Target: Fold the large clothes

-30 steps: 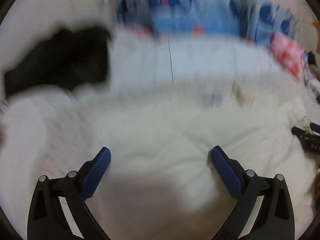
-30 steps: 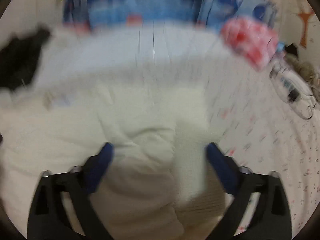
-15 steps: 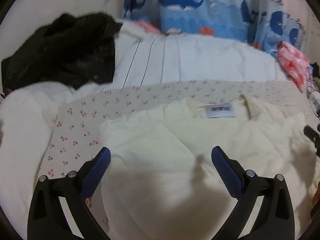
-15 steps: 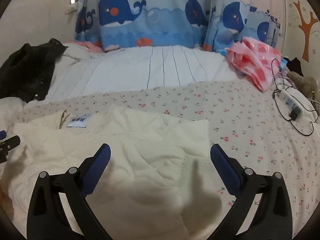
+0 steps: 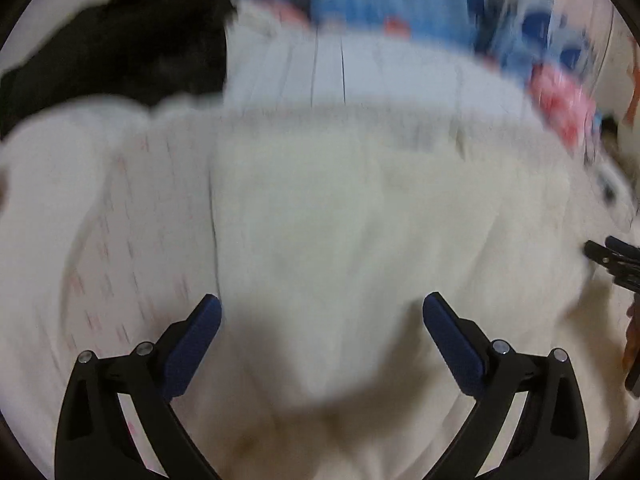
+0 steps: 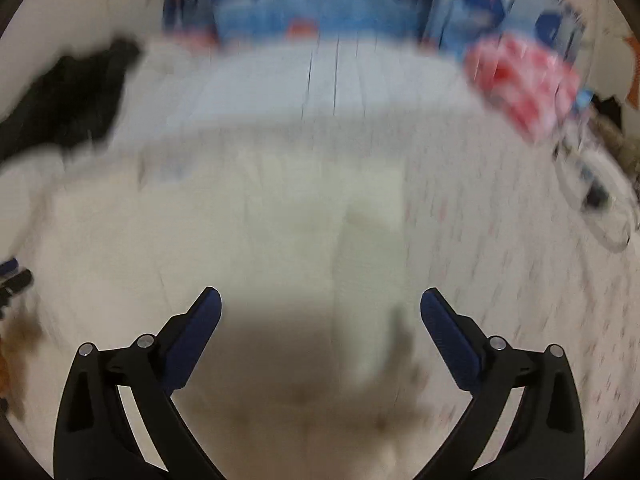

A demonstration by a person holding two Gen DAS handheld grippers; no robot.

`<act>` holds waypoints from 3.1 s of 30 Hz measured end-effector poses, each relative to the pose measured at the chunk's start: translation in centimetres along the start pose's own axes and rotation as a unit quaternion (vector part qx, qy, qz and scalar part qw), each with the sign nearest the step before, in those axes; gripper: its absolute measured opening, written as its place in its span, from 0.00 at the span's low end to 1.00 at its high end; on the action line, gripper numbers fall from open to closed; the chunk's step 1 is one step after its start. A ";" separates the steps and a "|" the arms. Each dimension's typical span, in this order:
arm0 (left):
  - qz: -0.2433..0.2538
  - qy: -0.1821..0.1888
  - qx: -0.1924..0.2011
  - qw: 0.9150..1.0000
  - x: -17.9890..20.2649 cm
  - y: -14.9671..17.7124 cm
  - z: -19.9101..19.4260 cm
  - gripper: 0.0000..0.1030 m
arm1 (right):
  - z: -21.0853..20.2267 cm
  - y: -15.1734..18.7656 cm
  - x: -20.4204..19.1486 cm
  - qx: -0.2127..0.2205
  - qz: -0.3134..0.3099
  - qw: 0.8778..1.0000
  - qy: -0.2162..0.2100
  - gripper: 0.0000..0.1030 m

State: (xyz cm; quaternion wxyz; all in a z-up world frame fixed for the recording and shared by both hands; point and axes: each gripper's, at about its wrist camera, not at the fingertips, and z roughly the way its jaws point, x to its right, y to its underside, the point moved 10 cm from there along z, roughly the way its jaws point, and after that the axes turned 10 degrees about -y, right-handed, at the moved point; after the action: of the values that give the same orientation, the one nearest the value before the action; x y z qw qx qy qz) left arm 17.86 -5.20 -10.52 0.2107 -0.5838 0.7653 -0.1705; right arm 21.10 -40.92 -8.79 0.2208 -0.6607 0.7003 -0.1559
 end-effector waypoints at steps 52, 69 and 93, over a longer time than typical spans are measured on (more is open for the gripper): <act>-0.249 0.261 -0.039 0.932 -6.7 25.1 -21.0 0.14 | -26.0 20.5 -1.4 0.112 0.214 0.838 -0.490 0.11; -0.206 0.288 0.013 0.935 -9.0 32.1 -29.2 0.14 | -34.4 28.4 -1.0 0.128 0.162 0.839 -0.503 0.11; -0.342 0.224 -0.016 0.912 -17.3 46.9 -25.4 0.44 | -25.7 39.2 3.0 0.066 0.303 0.819 -0.482 0.19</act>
State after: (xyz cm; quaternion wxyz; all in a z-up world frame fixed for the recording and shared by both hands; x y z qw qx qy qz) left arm -29.96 24.06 -10.48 -0.0471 -0.7597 0.5486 -0.3459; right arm -25.81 -42.73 -7.20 0.6094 -0.3900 0.6571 0.2116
